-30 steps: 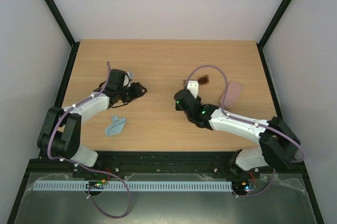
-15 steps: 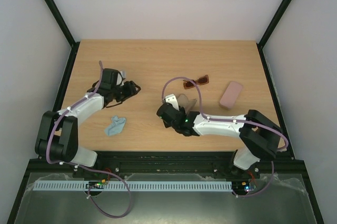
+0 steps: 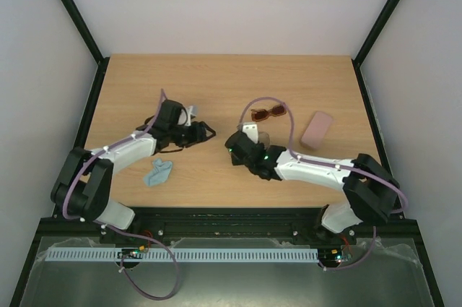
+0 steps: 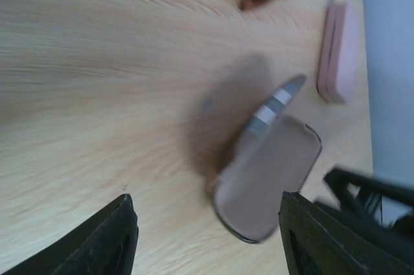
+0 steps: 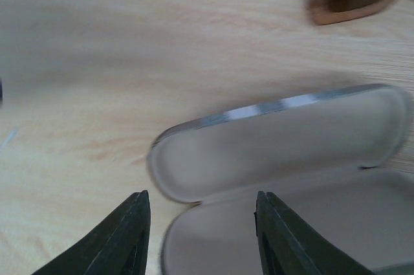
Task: Organize the sunglasses
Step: Adjust the sunglasses case at the center of the board.
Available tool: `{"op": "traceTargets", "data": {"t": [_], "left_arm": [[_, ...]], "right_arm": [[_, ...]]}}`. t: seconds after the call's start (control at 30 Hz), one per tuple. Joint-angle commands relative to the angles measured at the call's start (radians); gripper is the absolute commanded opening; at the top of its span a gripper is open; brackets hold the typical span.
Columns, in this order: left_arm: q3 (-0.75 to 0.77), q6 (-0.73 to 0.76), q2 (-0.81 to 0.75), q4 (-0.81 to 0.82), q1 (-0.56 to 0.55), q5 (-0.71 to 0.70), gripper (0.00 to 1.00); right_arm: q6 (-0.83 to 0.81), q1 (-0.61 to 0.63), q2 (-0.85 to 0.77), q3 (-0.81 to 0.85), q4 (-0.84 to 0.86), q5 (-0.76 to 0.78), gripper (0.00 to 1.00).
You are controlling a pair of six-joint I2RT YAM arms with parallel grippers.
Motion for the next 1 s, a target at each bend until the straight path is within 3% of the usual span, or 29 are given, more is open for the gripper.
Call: {"op": "traceTargets", "data": {"t": [0.0, 0.1, 0.27, 0.67, 0.97], "left_arm": [[0.075, 0.033, 0.080, 0.044, -0.110, 0.030, 0.62], [0.135, 0.069, 0.148, 0.034, -0.148, 0.018, 0.61], [0.208, 0.076, 0.210, -0.009, -0.180, 0.000, 0.56], [0.081, -0.023, 0.152, -0.019, -0.266, -0.056, 0.51], [0.027, -0.093, 0.168, -0.004, -0.282, -0.132, 0.51]], "right_arm": [[0.199, -0.099, -0.087, -0.017, -0.148, 0.074, 0.45], [0.250, -0.159, -0.144, -0.067, -0.170, 0.053, 0.47], [0.212, -0.254, -0.154, -0.151, -0.102, -0.133, 0.48], [0.072, -0.258, -0.018, -0.163, -0.075, -0.396, 0.39], [0.006, -0.258, 0.116, -0.122, -0.032, -0.466, 0.39]]}}
